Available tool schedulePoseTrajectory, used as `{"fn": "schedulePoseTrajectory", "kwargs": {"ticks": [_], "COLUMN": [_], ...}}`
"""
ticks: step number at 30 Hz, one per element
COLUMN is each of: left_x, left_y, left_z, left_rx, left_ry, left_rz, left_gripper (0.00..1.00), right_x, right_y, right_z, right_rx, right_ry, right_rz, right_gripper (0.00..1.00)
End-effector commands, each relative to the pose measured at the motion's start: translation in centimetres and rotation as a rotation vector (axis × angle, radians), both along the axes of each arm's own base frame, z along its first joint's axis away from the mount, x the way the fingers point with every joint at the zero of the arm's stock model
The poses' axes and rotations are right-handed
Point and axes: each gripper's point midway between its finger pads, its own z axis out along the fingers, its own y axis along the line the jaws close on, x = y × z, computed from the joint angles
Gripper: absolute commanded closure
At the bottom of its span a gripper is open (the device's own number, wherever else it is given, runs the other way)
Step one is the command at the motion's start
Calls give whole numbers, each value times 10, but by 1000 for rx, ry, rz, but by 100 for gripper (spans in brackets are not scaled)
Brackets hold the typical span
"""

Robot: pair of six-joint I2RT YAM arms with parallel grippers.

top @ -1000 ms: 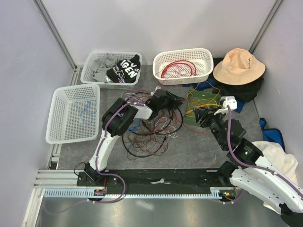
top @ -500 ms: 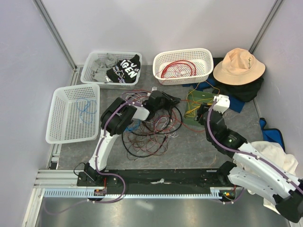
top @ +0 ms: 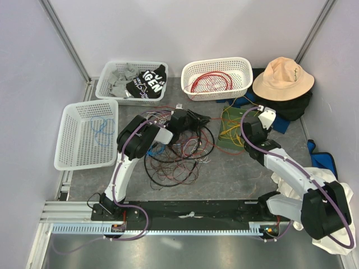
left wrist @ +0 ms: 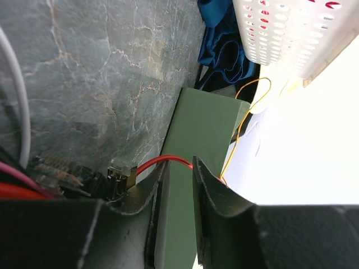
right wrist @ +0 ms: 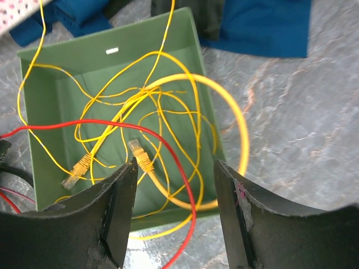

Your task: Untangle the cables

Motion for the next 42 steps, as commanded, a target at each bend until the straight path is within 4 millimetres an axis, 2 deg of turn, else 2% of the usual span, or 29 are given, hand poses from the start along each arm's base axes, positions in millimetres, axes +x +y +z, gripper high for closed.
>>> {"fn": "schedulePoseTrajectory", "kwargs": {"ticks": [1,6,11,14,15,18,19,20,22,23,24,25,26,27,28,29,30,31,32,33,34,35,36,37,38,39,40,41,42], "left_x": [-9,-10,-10,-10,-9,-10,-10,-9,-9,-7,-8,-9,-8,-12,-13,-13,-19,-20,-23,-30,-33,-35,-46,-50,-52,-60,-68,-74,-78], "left_y": [23,23,23,24,24,24,24,24,30,30,33,37,39,47,52,61,68,74,84,95,101,111,123,130,141,149,157,165,169], "left_z": [-40,-40,-39,-40,-40,-40,-38,-33,-24,-10,-2,1,28,31,39,65,66,78,79,104,112,119,139,145,154,153,180,177,188], "left_rx": [76,75,72,74,74,74,70,64,71,67,77,93,81,106,117,119,154,165,195,207,220,238,255,272,292,332,324,361,358], "left_ry": [124,118,114,116,117,118,115,99,63,37,15,16,-29,-45,-63,-95,-108,-129,-116,-175,-195,-214,-279,-299,-324,-354,-423,-448,-493], "left_rz": [30,25,22,25,27,24,17,14,24,21,5,2,1,2,5,21,15,20,29,38,45,67,77,95,135,137,160,169,182], "left_gripper": [70,70,70,70,70,69,66,59,49,41,38,36,34,33,33,32,31,28,22,17,12,1,0,0,0,1,0,0,0], "right_x": [17,16,13,11,11,13,13,12,10,5,7,5,1,2,0,0,0,-1,0,0,0,-1,-1,-2,-2,-3,-3,-3,-4], "right_y": [13,15,10,9,9,11,13,18,26,29,33,36,41,45,52,58,63,71,80,84,89,98,100,103,107,110,112,117,119], "right_z": [0,-26,-42,-51,-50,-30,-20,6,39,59,84,98,107,133,144,170,182,191,218,230,240,268,281,292,319,331,339,362,372], "right_rx": [58,52,19,6,9,36,53,85,120,138,153,163,170,193,215,239,253,270,289,297,305,326,329,333,347,348,351,367,375], "right_ry": [-30,22,70,95,92,33,2,-77,-171,-217,-261,-276,-275,-321,-335,-383,-400,-399,-435,-447,-455,-497,-516,-524,-566,-581,-585,-619,-630], "right_rz": [17,26,20,22,22,31,37,55,92,109,124,141,165,182,218,248,270,314,350,374,397,439,454,469,496,514,524,552,563], "right_gripper": [37,39,47,63,75,97,100,100,100,100,100,100,100,100,100,100,100,100,100,100,100,100,100,100,100,100,100,100,100]}}
